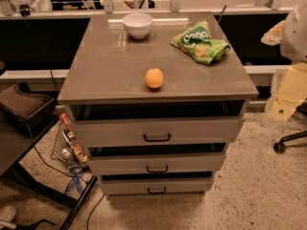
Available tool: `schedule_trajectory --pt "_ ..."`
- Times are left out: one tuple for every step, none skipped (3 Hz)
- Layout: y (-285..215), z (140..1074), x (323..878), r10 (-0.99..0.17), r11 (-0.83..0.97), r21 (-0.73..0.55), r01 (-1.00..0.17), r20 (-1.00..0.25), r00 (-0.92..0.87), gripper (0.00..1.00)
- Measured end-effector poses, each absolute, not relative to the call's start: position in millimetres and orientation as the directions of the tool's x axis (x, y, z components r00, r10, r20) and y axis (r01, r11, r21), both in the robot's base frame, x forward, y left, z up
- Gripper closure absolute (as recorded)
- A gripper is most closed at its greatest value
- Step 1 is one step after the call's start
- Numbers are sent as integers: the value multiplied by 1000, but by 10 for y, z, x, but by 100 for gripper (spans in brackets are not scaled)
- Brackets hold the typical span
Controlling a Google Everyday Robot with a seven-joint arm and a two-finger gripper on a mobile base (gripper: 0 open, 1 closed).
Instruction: Place orange into white bowl
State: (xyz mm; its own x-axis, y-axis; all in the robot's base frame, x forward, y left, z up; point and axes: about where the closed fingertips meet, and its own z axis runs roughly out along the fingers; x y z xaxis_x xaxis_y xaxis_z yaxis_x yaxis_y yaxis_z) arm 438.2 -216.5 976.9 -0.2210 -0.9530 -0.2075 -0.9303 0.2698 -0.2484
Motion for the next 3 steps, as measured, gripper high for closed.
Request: schedule_trajectory --pt "-2165 9769 4382 -953 270 -248 -930 -207 -221 0" --pt "-2119 9815 4400 -948 271 -261 -926 -236 -211 0" --pt "-2050 9948 4604 -910 317 -286 -904 -359 -206 0"
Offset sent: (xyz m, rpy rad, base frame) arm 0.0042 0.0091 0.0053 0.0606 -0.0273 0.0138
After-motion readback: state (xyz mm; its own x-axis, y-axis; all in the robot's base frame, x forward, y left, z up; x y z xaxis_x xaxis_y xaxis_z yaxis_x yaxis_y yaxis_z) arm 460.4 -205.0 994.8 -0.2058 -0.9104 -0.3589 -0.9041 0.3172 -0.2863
